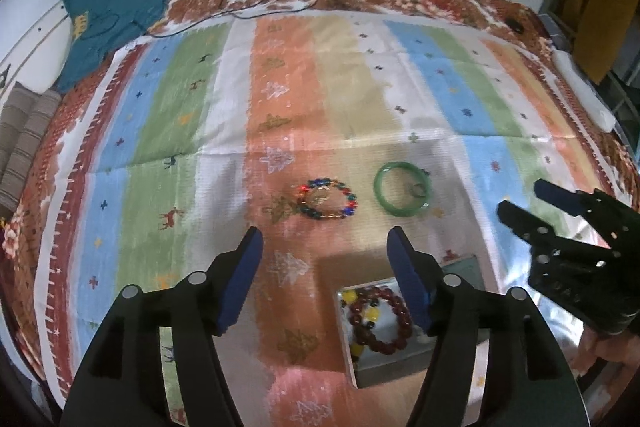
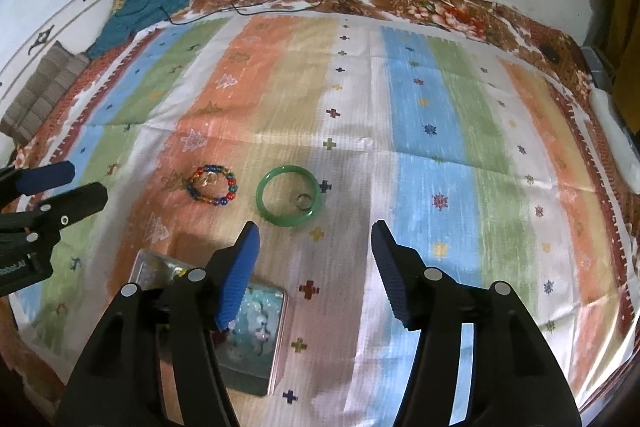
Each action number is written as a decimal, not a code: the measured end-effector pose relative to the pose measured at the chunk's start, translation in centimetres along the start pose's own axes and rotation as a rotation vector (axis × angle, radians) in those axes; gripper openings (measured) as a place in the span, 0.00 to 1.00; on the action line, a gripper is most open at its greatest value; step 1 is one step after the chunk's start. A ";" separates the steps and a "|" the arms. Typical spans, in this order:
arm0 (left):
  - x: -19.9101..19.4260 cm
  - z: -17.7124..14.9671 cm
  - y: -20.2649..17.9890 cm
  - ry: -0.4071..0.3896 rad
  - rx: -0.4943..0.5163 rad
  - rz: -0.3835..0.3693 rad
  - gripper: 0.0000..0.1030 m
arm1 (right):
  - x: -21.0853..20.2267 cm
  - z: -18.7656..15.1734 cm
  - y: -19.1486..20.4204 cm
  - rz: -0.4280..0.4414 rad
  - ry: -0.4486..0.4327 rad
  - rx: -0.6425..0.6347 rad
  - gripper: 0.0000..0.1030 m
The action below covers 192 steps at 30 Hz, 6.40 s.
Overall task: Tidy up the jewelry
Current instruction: 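Move both open grippers back to the small bead bracelet and green bangle, then close left gripper on red-blue bead bracelet while right gripper closes on green bangle rim, then carry bead bracelet into tin and open left gripper while right drops green bangle in, then move both open grippers back to the gold rings and silver ring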
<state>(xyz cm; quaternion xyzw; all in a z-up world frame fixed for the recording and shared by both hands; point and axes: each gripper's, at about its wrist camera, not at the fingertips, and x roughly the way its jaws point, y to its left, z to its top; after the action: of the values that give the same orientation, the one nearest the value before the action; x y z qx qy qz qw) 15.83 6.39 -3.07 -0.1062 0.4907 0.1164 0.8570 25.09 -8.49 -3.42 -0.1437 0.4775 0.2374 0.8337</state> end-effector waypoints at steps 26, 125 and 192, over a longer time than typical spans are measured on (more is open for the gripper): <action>10.0 2.9 0.6 0.185 0.054 0.099 0.65 | 8.1 2.5 -0.6 0.041 0.127 0.025 0.65; 3.7 3.8 -1.4 0.015 0.068 -0.029 0.09 | 3.0 1.7 -0.3 -0.035 0.013 -0.028 0.07; -5.6 -4.8 -2.0 -0.072 0.080 -0.048 0.33 | -4.2 -5.8 2.1 0.005 -0.041 -0.057 0.37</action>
<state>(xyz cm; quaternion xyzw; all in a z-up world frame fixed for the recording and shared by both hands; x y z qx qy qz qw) 9.74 2.56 -0.53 -0.0795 0.4611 0.0799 0.8801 17.95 -10.55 -2.72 -0.1614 0.4538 0.2558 0.8382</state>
